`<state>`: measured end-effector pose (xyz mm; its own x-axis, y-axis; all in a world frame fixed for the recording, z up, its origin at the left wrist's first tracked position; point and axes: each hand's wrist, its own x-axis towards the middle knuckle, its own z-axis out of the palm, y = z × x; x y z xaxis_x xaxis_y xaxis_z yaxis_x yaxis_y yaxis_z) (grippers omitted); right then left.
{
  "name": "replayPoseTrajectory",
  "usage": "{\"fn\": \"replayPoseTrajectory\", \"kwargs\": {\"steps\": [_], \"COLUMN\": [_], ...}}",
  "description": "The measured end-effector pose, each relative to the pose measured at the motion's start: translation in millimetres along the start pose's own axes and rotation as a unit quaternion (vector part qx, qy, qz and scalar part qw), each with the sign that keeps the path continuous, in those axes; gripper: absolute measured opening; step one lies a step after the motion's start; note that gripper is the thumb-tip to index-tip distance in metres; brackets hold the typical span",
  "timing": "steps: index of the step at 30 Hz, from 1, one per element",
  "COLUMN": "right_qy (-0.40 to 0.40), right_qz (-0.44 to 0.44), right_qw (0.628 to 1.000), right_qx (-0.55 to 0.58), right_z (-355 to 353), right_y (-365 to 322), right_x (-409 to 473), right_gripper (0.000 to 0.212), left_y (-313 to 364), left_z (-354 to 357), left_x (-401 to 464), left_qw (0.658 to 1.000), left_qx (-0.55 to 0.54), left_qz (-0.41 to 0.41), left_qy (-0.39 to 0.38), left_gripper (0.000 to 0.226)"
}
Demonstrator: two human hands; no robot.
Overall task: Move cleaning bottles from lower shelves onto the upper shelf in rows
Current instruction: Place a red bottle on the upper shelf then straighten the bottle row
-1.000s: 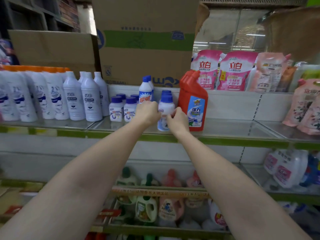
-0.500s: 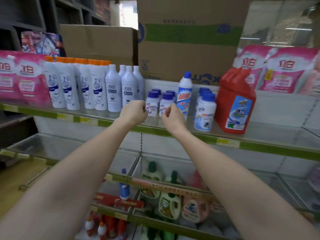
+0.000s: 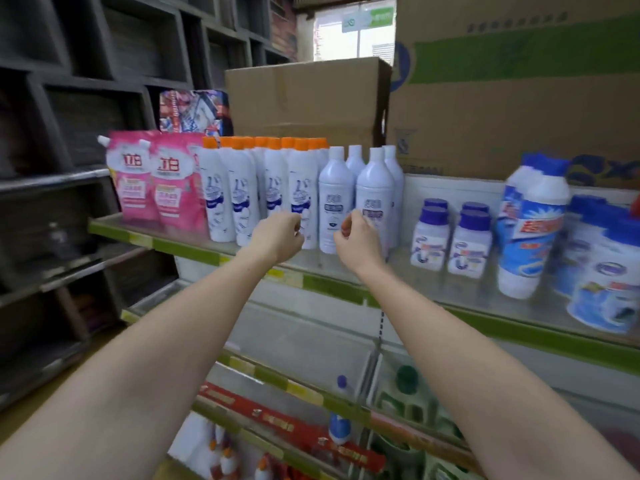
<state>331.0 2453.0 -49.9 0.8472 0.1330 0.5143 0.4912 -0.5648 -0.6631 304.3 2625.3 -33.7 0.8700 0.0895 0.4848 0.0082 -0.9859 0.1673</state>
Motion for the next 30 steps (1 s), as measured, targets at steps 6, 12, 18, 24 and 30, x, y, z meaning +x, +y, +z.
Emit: {"fn": "replayPoseTrajectory", "kwargs": {"steps": [6,12,18,24,30], "right_qy": [-0.046,-0.09,-0.133,-0.064,-0.01], "right_qz": [-0.003,0.013,0.085,0.139,0.153], "right_qw": [0.999,0.996,0.987,0.982,0.982], "right_qx": [0.02,-0.002,-0.022,-0.108,-0.108], "right_z": [88,153,209,237,240], "right_y": [-26,-57,-87,-98,-106], "right_x": [31,61,85,101,95], "right_gripper": [0.008,0.015,0.083,0.083,0.078], "left_y": [-93,-177,-247,-290,-304], "left_z": [12,13,14,18,38], "left_x": [15,49,91,116,128], "left_qw": [0.998,0.989,0.939,0.906,0.878], "left_qx": [-0.05,-0.048,-0.265,-0.366,-0.4], "left_qz": [-0.046,-0.137,-0.22,-0.086,-0.006], "left_qy": [-0.002,0.02,0.013,-0.196,-0.262], "left_gripper": [0.012,0.023,0.073,0.053,0.077]}}
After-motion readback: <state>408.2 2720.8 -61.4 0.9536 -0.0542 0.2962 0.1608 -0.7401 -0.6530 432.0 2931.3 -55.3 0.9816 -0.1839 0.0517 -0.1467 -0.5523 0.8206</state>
